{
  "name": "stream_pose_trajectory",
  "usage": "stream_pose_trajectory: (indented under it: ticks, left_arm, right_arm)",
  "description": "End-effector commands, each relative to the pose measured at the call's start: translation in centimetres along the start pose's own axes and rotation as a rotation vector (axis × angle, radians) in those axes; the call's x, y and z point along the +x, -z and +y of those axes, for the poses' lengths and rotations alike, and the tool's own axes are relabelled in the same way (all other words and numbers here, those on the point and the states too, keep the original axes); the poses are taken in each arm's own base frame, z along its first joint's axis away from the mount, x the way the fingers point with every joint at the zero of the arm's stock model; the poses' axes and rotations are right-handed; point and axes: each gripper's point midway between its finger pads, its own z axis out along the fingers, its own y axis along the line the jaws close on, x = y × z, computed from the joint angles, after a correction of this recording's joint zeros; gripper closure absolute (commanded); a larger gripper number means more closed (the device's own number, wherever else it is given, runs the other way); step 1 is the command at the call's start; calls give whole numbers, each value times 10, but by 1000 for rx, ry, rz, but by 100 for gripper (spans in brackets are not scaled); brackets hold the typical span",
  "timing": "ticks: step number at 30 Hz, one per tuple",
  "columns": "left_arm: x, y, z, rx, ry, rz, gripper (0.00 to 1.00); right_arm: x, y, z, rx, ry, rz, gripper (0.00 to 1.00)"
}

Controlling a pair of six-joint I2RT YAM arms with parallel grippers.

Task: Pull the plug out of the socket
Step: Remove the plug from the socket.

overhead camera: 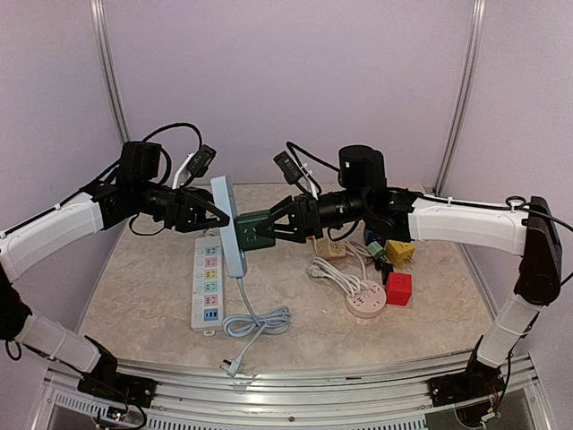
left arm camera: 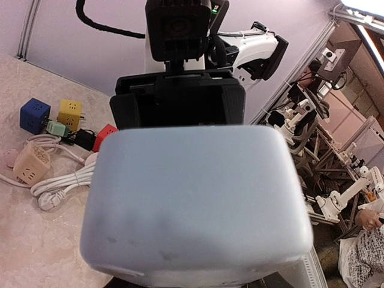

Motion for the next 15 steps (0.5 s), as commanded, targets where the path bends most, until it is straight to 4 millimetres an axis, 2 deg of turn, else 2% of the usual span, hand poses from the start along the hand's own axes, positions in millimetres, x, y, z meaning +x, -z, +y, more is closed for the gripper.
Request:
stream_pose_trajectory:
  ticks: [1,8,15]
  left_arm:
    - [-9,1,-20,78,-37,-1,100]
    - [-10,1,-16,44,-38,-4,100]
    - [-17,13,11,-110,-20,-33,100]
  right_arm:
    - [-17,7,33,-94,72,-35,100]
    - [-17,6,29,-74,67,-33,100]
    - [-20,9,26,-25,81,-39,100]
